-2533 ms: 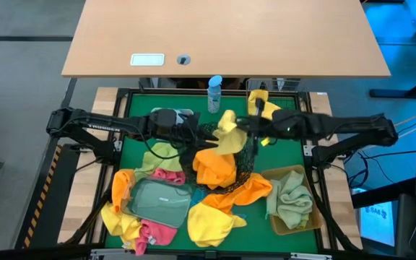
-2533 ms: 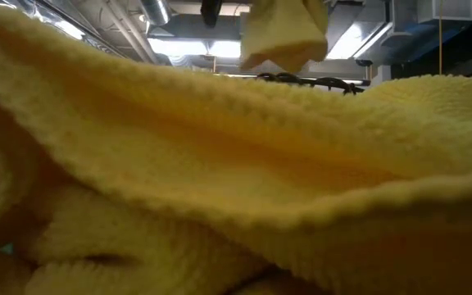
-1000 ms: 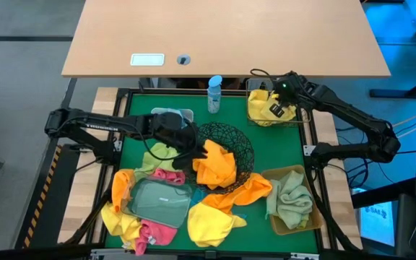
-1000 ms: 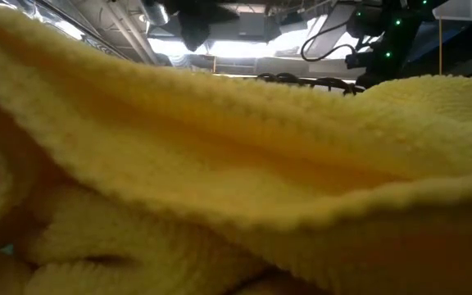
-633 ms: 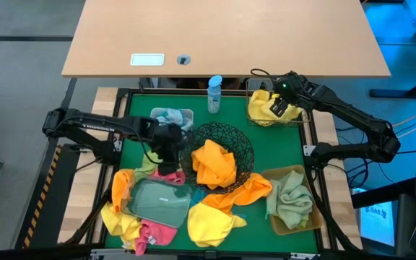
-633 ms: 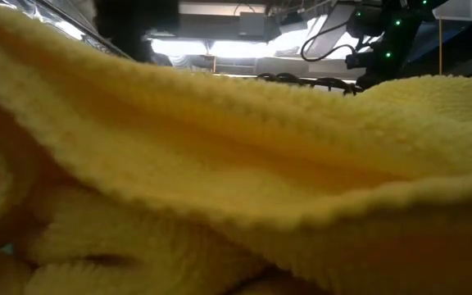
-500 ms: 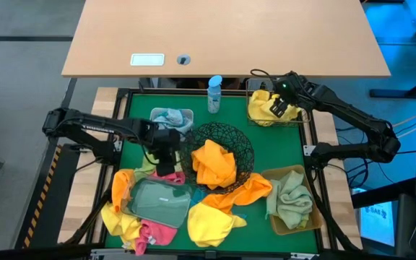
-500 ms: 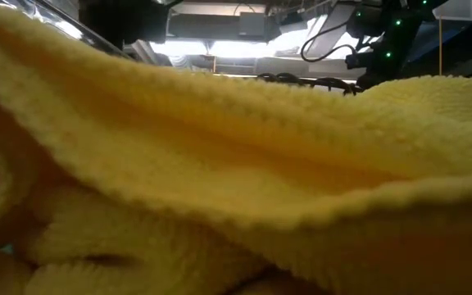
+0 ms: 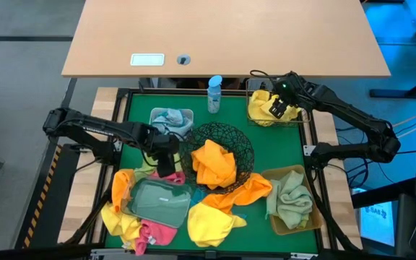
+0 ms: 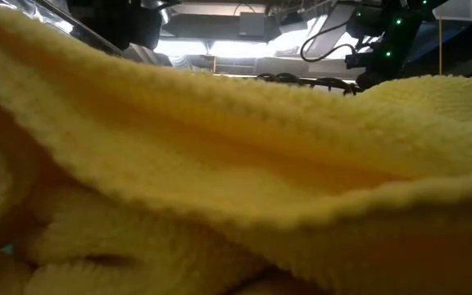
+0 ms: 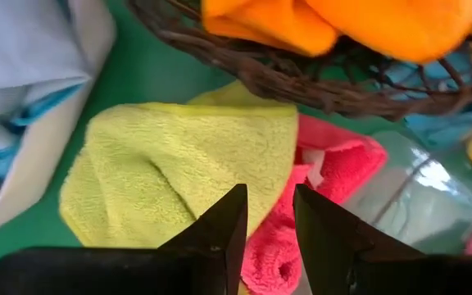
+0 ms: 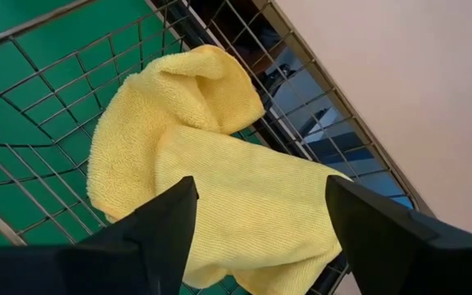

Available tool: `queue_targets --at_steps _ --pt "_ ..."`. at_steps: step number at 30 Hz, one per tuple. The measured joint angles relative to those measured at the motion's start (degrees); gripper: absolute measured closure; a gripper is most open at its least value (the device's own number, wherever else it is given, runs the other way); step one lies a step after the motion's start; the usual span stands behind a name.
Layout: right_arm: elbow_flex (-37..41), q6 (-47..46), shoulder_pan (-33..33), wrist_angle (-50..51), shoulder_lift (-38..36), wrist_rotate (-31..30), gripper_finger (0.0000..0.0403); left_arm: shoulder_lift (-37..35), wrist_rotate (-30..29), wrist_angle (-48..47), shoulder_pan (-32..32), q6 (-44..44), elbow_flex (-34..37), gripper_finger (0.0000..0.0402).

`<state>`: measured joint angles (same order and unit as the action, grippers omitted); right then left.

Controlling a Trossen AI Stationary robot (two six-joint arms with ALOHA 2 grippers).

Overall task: Sort microfiber towel by color & place in baskets
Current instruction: Put the green microfiber towel into the yellow bin

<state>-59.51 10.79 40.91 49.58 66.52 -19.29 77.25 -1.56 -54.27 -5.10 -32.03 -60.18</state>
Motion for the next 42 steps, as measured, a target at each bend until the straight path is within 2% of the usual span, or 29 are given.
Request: queue_targets --at_steps 5,12,21,30,38,42 --pt "0.0 0.0 0.0 0.0 0.0 0.0 0.0134 0.0 -3.6 0.0 -1.1 -3.5 1.5 0.0305" --pt "0.0 0.0 0.0 0.0 0.0 0.0 0.0134 0.0 -3.7 3.6 -1.9 -9.8 7.7 0.0305" --pt "0.0 0.0 0.0 0.0 0.0 0.1 0.0134 0.0 -3.7 13.0 -1.9 -10.1 12.1 0.0305" --pt "0.0 0.0 0.0 0.1 0.0 0.3 0.0134 0.0 -4.1 15.8 -1.9 -14.5 15.9 0.0305" --pt "0.0 0.0 0.0 0.1 0.0 0.2 0.0134 0.0 -3.9 20.9 -1.9 -14.2 18.0 0.0305" --pt "0.0 0.0 0.0 0.1 0.0 1.0 0.0134 0.0 -3.9 20.9 -1.9 -14.1 18.0 0.0324"
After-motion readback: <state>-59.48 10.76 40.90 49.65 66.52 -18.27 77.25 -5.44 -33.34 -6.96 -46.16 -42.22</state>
